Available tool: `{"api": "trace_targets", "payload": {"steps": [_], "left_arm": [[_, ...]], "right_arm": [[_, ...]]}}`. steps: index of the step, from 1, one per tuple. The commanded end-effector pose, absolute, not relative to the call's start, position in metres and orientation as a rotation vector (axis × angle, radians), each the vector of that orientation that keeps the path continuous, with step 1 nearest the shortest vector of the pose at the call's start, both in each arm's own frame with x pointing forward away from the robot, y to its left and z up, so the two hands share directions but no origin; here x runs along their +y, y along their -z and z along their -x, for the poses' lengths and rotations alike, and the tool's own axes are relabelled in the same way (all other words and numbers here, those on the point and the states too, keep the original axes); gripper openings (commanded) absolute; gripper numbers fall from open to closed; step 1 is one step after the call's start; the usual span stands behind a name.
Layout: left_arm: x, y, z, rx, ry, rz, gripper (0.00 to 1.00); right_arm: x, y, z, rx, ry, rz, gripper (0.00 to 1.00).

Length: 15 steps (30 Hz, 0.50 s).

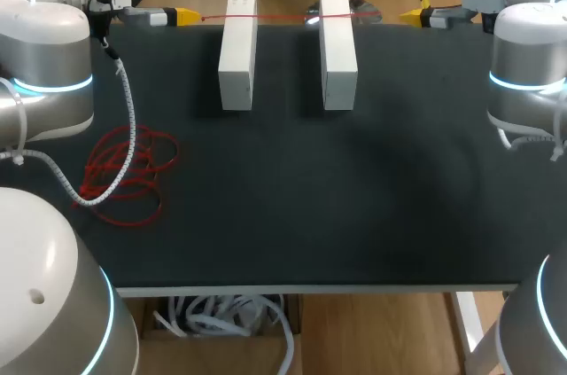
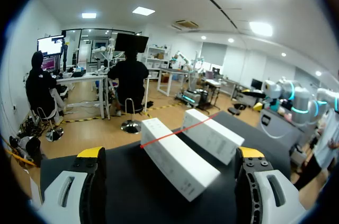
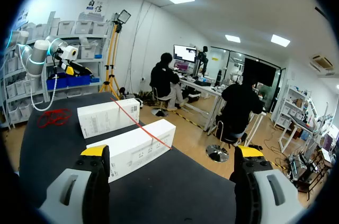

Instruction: Grab the tape and strap the tape.

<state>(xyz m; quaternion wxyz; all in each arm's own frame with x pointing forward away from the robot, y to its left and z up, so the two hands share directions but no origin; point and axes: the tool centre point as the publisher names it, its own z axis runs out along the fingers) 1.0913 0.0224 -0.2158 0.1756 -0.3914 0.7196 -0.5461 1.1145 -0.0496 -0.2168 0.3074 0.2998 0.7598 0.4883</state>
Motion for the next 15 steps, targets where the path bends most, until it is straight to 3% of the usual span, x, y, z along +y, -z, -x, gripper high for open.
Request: {"api": "trace_targets", "payload": {"steps": [1, 15], "left_arm": [[0.0222, 0.2172, -1.091, 2.033, 1.55, 1.106, 1.0], [0.022, 0.2203, -1.096, 2.092, 1.592, 0.997, 1.0]], "right_arm": [[-0.0499, 0.2172, -1.1143, 2.008, -1.293, -0.792, 1.0], [-0.0499, 0.2172, -1.1143, 2.008, -1.293, -0.792, 1.0]]}}
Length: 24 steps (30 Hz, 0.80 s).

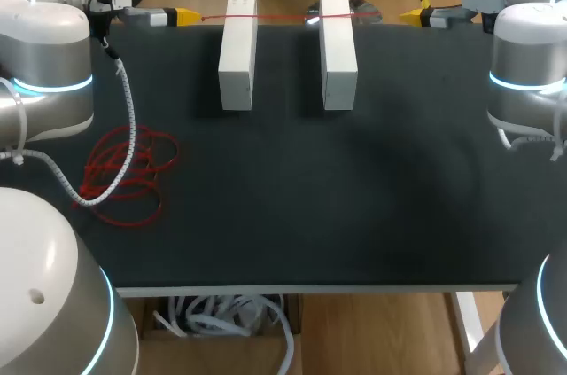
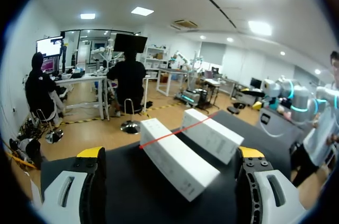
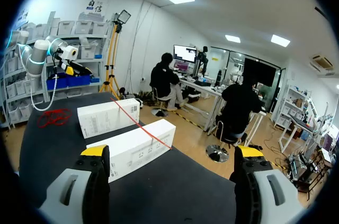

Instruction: Grab the tape and strap the tape.

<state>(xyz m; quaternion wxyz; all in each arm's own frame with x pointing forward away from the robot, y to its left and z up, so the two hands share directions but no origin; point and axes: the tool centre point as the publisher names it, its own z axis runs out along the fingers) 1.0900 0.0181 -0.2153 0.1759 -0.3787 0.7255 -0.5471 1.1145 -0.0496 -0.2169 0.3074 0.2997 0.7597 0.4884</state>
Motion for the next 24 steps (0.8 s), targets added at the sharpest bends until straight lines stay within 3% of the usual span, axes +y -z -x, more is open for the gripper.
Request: {"api": "trace_targets", "payload": {"steps": [1, 12, 24], "left_arm": [[0.022, 0.222, -1.098, 2.119, 1.61, 0.961, 1.0], [0.01, 0.23, -1.13, 2.488, 1.766, 0.465, 1.0], [0.004, 0.243, -1.154, 2.453, 1.995, 0.106, 1.0]], "right_arm": [[-0.05, 0.217, -1.114, 2.008, -1.293, -0.792, 1.0], [-0.05, 0.217, -1.114, 2.008, -1.293, -0.792, 1.0], [-0.05, 0.217, -1.114, 2.008, -1.293, -0.792, 1.0]]}}
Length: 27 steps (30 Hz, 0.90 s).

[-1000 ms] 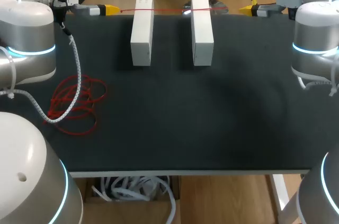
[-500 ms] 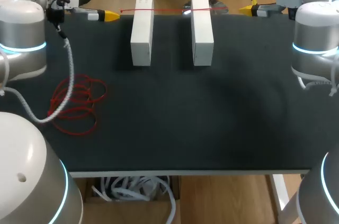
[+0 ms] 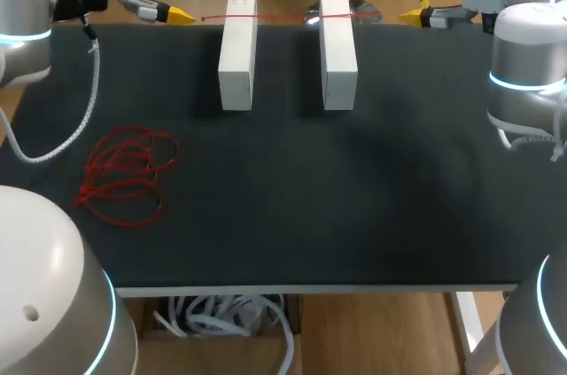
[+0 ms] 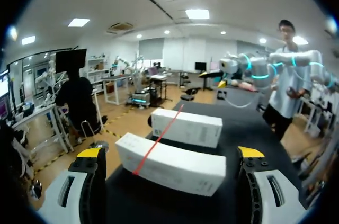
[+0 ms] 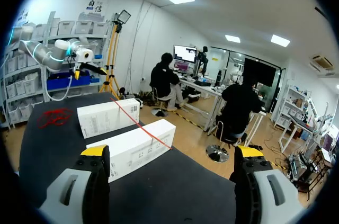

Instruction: Grab the tape and strap the tape.

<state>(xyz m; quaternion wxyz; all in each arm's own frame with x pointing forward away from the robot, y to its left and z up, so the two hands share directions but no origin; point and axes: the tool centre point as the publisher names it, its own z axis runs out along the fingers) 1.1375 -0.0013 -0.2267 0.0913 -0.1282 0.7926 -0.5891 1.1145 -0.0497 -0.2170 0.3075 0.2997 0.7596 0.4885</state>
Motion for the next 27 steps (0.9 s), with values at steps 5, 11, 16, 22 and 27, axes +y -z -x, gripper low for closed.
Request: {"api": "trace_targets", "payload": {"steps": [5, 11, 16, 22, 27], "left_arm": [[0.006, 0.256, -1.162, 2.466, 2.029, 0.05, 1.0], [0.004, 0.269, -1.171, 2.448, 2.079, 0.002, 1.0], [0.002, 0.279, -1.177, 2.437, 2.107, -0.032, 1.0], [0.002, 0.292, -1.185, 2.424, 2.124, -0.033, 1.0], [0.001, 0.301, -1.19, 2.415, 2.135, -0.036, 0.99]], "right_arm": [[-0.05, 0.217, -1.114, 2.008, -1.293, -0.792, 1.0], [-0.05, 0.217, -1.114, 2.008, -1.293, -0.792, 1.0], [-0.05, 0.217, -1.114, 2.008, -1.293, -0.792, 1.0], [-0.05, 0.217, -1.114, 2.008, -1.293, -0.792, 1.0], [-0.05, 0.217, -1.114, 2.008, -1.293, -0.792, 1.0]]}}
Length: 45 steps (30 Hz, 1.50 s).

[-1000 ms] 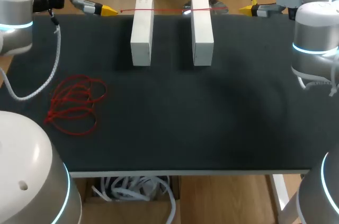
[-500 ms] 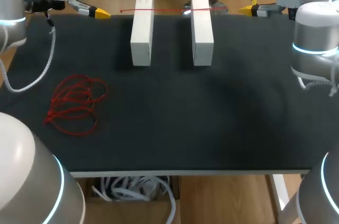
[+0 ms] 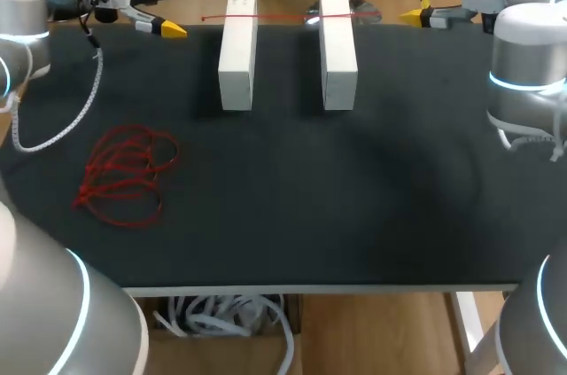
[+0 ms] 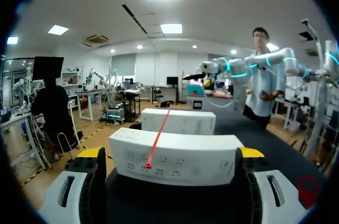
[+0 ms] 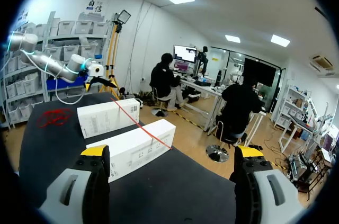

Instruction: Grab the tape and strap the tape.

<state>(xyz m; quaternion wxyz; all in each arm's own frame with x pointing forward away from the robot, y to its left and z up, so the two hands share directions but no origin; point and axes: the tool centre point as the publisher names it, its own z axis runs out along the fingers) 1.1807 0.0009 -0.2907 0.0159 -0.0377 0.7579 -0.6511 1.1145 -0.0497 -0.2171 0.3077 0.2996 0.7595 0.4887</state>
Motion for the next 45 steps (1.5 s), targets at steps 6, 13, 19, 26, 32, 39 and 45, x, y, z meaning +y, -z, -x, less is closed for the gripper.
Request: {"api": "trace_targets", "payload": {"steps": [6, 13, 19, 26, 32, 39, 45], "left_arm": [[-0.002, 0.311, -1.197, 2.433, 2.152, -0.037, 0.64], [-0.005, 0.315, -1.202, 2.433, 2.166, -0.049, 0.5], [-0.01, 0.32, -1.207, 2.439, 2.175, -0.064, 0.47], [-0.015, 0.324, -1.212, 2.448, 2.181, -0.086, 0.47], [-0.017, 0.327, -1.215, 2.446, 2.189, -0.093, 0.43], [-0.017, 0.333, -1.215, 2.448, 2.194, -0.091, 0.38], [-0.017, 0.335, -1.214, 2.45, 2.199, -0.08, 0.4]], "right_arm": [[-0.05, 0.217, -1.114, 2.008, -1.293, -0.792, 1.0], [-0.05, 0.217, -1.114, 2.008, -1.293, -0.792, 1.0], [-0.05, 0.217, -1.114, 2.008, -1.293, -0.792, 1.0], [-0.05, 0.217, -1.114, 2.008, -1.293, -0.792, 1.0], [-0.05, 0.217, -1.114, 2.008, -1.293, -0.792, 1.0], [-0.05, 0.217, -1.114, 2.008, -1.293, -0.792, 1.0], [-0.05, 0.217, -1.114, 2.008, -1.293, -0.792, 1.0]]}}
